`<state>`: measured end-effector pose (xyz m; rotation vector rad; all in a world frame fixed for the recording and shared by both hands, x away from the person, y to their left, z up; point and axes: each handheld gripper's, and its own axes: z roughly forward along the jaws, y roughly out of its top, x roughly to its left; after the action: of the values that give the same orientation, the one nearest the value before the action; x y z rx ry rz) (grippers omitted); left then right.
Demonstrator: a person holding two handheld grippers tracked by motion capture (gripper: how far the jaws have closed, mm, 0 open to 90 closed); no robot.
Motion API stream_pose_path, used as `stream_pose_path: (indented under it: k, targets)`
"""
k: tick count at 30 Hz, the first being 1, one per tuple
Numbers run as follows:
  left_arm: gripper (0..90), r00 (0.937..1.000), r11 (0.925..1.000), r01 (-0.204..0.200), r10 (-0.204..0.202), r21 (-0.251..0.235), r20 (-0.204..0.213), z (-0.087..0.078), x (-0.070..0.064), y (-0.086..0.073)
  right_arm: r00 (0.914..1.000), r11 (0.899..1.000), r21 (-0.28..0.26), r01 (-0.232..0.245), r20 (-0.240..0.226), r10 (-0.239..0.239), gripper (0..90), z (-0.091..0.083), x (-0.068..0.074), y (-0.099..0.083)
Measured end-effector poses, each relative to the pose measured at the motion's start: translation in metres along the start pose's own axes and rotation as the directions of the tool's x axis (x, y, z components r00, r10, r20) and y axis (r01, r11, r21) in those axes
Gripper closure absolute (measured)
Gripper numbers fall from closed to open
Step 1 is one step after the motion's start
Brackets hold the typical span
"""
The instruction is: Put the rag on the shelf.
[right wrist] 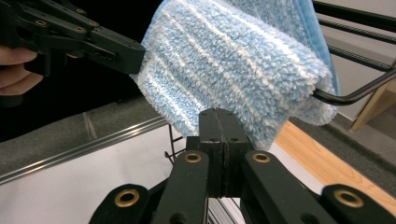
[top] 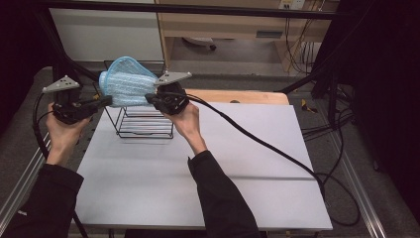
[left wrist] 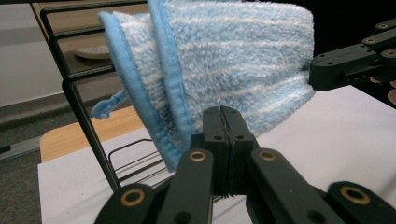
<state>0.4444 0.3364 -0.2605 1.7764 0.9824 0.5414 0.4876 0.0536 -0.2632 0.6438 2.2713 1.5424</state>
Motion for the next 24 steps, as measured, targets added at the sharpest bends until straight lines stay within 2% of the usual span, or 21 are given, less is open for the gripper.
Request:
stream_pose_path:
  k: [5,12,16,20,24]
  targets:
    - [89.3,0.9996,1.0000,-0.001,0.001,-0.002,-0.027,0.004,0.001,-0.003,0.9997,1.000,-0.004,0.003,0.024,-0.003,90.0,0.004,-0.001,-0.002]
    - [89.5,0.9982,0.9997,0.019,-0.019,-0.014,-0.057,0.015,0.003,-0.005,0.9984,1.000,-0.009,0.011,0.056,-0.010,90.0,0.009,-0.002,-0.006]
    - [89.4,0.9983,0.9994,0.027,-0.028,-0.023,-0.052,0.015,0.002,-0.005,0.9984,1.000,-0.026,0.006,0.056,-0.004,90.0,0.009,-0.002,-0.007]
    - [87.4,0.9989,0.9983,0.028,-0.030,-0.050,-0.036,0.008,-0.002,-0.002,0.9991,0.999,-0.053,0.011,0.043,-0.008,83.8,0.001,-0.001,-0.006]
    - [81.7,0.9992,0.9973,0.024,-0.026,-0.070,-0.030,0.000,-0.008,0.003,0.9997,0.996,-0.094,0.013,0.024,-0.011,76.1,-0.009,0.004,-0.001]
